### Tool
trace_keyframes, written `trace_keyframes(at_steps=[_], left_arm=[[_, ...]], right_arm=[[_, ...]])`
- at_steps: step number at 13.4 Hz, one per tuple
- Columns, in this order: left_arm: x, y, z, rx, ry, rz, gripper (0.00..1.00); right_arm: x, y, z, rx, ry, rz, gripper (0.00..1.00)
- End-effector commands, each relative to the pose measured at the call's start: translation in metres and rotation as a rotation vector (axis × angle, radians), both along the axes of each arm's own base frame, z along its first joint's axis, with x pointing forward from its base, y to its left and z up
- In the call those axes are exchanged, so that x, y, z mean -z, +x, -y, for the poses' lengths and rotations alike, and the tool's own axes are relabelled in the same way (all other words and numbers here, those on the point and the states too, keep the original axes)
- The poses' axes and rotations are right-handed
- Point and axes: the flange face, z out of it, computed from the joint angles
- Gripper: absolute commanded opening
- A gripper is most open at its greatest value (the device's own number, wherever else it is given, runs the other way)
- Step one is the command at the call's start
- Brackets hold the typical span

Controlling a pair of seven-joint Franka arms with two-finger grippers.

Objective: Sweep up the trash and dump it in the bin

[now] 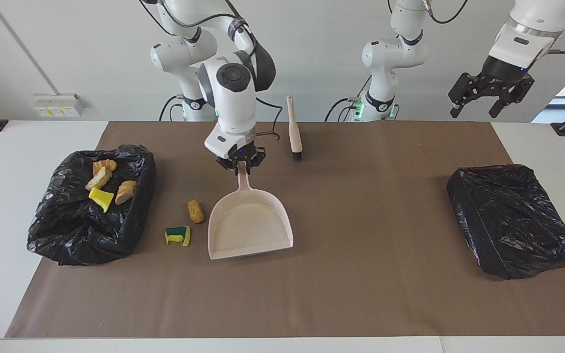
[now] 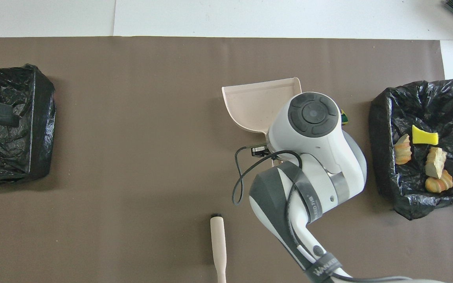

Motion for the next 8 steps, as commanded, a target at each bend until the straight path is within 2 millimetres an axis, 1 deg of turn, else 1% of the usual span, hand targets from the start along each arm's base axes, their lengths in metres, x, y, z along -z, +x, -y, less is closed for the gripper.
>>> trace_keyframes(at_steps=[1,2,3,4,5,7,8], left_arm=[[-0.001,-0.005,-0.003,-0.005,0.013,-0.009,1.0],[-0.001,-0.005,-0.003,-0.005,0.013,-0.009,1.0],[-0.001,-0.006,-0.003,-0.001,0.014,-0.011,1.0],[-0.001,-0.006,0.002,0.006,0.014,-0.011,1.0],[0.0,-0.006,0.003,0.006,0.014,-0.011,1.0],[0.001,-0.008,0.005,0.006,0.015,-0.026,1.0],[0.001,-0.01,0.008,0.009,0.016,-0.032,1.0]], right_arm=[[0.011,0.024,-0.05,0.064,0.024,0.025,0.0],[0.019,0.029,-0.072,0.093,0.022,0.034,0.0],[0.031,0.03,-0.098,0.121,0.018,0.041,0.0],[0.04,0.029,-0.12,0.129,0.024,0.054,0.0],[0.046,0.024,-0.137,0.116,0.041,0.078,0.0],[0.062,0.013,-0.158,0.078,0.043,0.101,0.0],[0.067,0.007,-0.17,0.06,0.059,0.118,0.0]])
